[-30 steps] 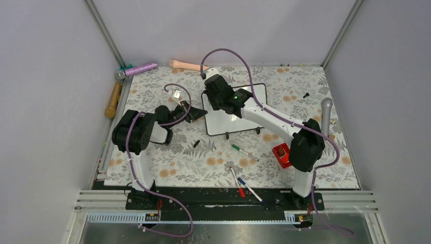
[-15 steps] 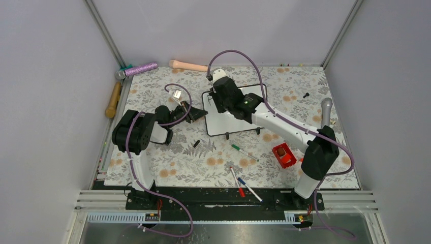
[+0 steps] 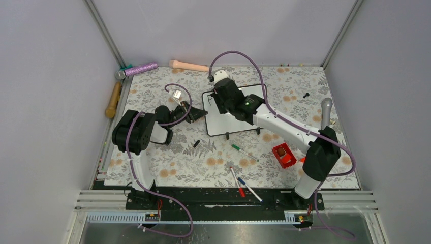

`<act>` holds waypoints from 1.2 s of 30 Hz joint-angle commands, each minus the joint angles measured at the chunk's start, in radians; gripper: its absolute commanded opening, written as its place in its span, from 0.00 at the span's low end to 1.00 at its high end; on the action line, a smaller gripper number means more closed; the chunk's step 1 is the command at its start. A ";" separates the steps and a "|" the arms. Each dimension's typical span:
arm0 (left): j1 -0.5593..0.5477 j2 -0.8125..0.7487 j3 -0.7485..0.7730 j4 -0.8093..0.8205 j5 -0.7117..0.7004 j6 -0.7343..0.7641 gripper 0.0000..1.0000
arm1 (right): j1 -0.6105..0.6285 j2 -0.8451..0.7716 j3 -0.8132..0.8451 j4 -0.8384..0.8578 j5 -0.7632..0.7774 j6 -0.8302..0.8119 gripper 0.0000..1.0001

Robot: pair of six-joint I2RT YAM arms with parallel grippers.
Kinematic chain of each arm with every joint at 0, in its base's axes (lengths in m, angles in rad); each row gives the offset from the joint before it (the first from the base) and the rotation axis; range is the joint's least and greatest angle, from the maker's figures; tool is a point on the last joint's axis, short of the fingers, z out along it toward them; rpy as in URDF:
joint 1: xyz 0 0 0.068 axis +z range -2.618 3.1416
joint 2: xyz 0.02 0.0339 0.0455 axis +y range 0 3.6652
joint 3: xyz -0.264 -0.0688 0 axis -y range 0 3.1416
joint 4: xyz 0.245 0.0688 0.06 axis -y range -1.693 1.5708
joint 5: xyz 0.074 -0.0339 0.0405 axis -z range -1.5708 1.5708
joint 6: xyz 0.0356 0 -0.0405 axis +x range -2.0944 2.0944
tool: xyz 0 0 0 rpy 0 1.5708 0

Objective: Write a sentence on the whiteboard

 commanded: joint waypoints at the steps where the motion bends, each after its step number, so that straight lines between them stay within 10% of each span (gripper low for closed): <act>1: -0.006 -0.044 -0.003 0.064 0.009 0.008 0.03 | -0.002 0.029 0.046 -0.010 0.033 0.001 0.00; 36: -0.010 -0.044 -0.002 0.065 0.011 0.009 0.03 | -0.002 0.126 0.144 -0.045 0.103 -0.009 0.00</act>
